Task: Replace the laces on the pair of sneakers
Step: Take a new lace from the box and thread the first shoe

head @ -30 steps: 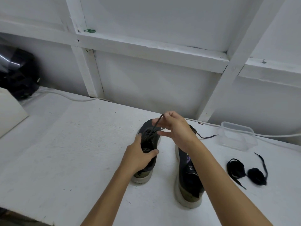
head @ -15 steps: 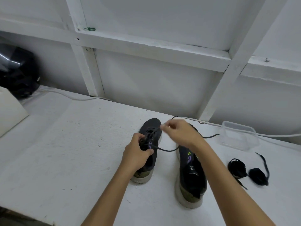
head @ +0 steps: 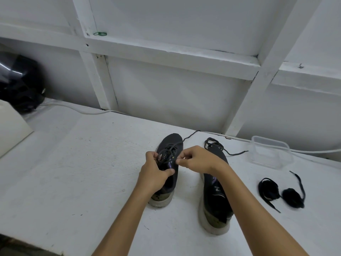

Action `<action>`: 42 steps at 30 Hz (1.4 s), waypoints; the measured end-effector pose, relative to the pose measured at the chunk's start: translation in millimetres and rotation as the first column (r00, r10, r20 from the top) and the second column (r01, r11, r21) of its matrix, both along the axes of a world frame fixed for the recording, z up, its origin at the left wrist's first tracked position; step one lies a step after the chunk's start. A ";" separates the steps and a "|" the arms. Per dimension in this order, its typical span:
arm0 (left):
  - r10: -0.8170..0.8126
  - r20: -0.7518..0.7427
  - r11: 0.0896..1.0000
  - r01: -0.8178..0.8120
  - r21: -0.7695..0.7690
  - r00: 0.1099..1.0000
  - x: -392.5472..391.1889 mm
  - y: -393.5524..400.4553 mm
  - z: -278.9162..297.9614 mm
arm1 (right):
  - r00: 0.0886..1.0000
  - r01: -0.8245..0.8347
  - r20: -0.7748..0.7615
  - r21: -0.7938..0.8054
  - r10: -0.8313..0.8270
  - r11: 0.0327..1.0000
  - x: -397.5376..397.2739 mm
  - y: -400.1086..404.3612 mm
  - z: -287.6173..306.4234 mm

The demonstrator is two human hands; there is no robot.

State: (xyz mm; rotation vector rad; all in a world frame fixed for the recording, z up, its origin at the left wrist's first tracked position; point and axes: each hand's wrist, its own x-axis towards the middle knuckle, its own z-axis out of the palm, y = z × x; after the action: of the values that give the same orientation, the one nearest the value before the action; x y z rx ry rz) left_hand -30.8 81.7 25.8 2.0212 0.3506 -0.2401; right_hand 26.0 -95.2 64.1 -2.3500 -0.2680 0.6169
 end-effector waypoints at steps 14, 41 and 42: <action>-0.040 0.102 0.998 0.036 0.044 0.994 -4.6 0.9 4.7 | 0.944 0.329 -0.011 0.098 -0.330 0.939 8.3 13.6 -14.1; -0.058 0.049 0.986 0.049 0.162 0.997 -1.4 -0.5 1.5 | 0.971 0.002 0.239 -0.007 0.000 1.000 12.3 2.2 15.9; -0.054 0.049 0.986 0.045 0.160 0.997 -1.5 -0.4 1.5 | 0.978 -0.010 0.207 -0.011 0.012 1.000 8.8 1.3 18.4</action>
State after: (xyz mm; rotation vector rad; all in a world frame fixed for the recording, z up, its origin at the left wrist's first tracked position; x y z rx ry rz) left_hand -32.3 81.3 27.3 2.1907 0.2939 -0.1941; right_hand 34.8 -93.9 82.5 -2.4261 -0.3722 0.3778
